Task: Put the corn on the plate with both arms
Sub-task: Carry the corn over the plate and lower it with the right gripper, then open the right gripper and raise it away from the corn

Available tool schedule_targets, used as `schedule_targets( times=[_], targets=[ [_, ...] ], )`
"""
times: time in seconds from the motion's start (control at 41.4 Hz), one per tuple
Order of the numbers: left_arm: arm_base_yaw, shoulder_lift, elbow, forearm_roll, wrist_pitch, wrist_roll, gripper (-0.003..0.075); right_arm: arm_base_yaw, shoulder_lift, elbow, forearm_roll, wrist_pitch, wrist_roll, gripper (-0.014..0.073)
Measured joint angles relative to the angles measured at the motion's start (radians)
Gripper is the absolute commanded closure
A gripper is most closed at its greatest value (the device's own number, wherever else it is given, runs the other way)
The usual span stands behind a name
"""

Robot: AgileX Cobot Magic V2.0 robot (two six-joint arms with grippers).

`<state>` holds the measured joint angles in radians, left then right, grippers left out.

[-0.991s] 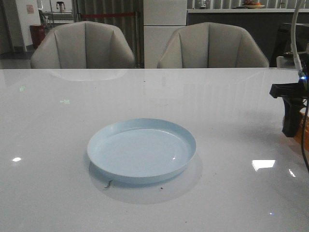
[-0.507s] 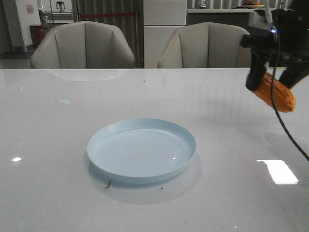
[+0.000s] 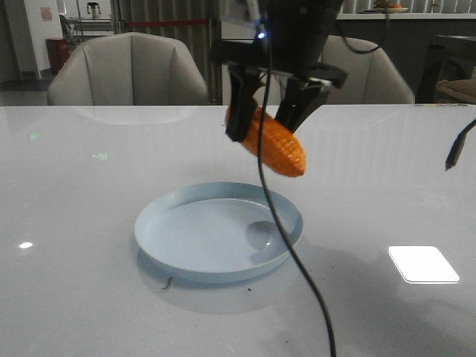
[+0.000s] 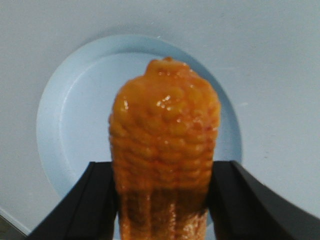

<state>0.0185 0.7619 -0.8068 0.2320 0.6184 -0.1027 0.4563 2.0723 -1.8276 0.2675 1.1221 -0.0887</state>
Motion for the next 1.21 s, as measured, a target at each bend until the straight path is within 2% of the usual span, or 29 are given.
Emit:
schedule_targets(
  times=[0.121, 0.169, 0.242, 0.411, 0.507, 0.846, 1.208],
  targets=[
    [0.0, 0.0, 0.0, 0.0, 0.0, 0.0, 0.0395, 0.043, 0.056, 0.0, 0.0, -0.002, 0.0, 0.053],
    [0.0, 0.0, 0.0, 0.0, 0.0, 0.0, 0.0395, 0.053, 0.078, 0.0, 0.0, -0.002, 0.0, 0.0498],
    [0.0, 0.0, 0.0, 0.0, 0.0, 0.0, 0.0394, 0.058, 0.107, 0.0, 0.0, -0.002, 0.0, 0.0413],
    [0.0, 0.0, 0.0, 0.0, 0.0, 0.0, 0.0395, 0.059, 0.149, 0.0, 0.0, 0.016, 0.0, 0.0118],
    [0.0, 0.0, 0.0, 0.0, 0.0, 0.0, 0.0394, 0.059, 0.155, -0.002, 0.002, 0.018, 0.0, 0.0025],
    [0.0, 0.0, 0.0, 0.0, 0.0, 0.0, 0.0394, 0.059, 0.158, -0.083, 0.002, 0.043, -0.002, 0.0009],
    [0.0, 0.0, 0.0, 0.0, 0.0, 0.0, 0.0394, 0.057, 0.141, -0.385, -0.06, 0.109, -0.002, 0.0009]
  ],
)
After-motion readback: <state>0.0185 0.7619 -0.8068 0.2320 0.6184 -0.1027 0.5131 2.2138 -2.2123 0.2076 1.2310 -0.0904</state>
